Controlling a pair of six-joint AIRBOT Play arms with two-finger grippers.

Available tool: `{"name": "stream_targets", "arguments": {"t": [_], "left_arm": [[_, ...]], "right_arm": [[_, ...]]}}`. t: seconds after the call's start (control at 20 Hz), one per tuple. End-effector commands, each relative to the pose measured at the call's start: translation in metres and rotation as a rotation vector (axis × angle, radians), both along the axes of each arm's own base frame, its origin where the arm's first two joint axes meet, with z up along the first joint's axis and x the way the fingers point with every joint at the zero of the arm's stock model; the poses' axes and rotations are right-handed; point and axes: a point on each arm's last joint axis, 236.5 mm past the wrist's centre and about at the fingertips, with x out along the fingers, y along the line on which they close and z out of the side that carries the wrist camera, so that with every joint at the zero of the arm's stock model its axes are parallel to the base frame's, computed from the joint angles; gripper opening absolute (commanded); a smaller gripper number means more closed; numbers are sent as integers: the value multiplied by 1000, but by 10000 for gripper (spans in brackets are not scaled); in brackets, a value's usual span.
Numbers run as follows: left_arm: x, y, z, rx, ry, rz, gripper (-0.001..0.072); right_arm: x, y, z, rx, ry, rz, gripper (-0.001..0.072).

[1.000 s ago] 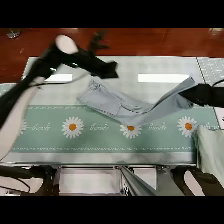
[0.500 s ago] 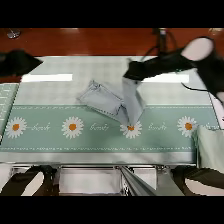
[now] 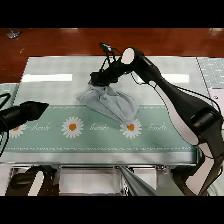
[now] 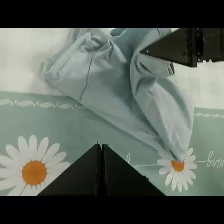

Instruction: Fold the shirts.

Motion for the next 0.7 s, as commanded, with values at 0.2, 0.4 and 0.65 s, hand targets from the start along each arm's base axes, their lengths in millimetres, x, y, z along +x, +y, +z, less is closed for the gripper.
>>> {"name": "stream_targets", "arguments": {"t": [0.2,0.4,0.65], "left_arm": [[14,10,-5,-16,-42,70,23],[24,12,-24,-9,17,63,23],[17,11,-86,-18,188,49,23]], "right_arm": [[14,29,-1,126,42,-70,538],[-2,17,36,203,87,60,623],[-5,-160,65,-252,24,30,621]]}}
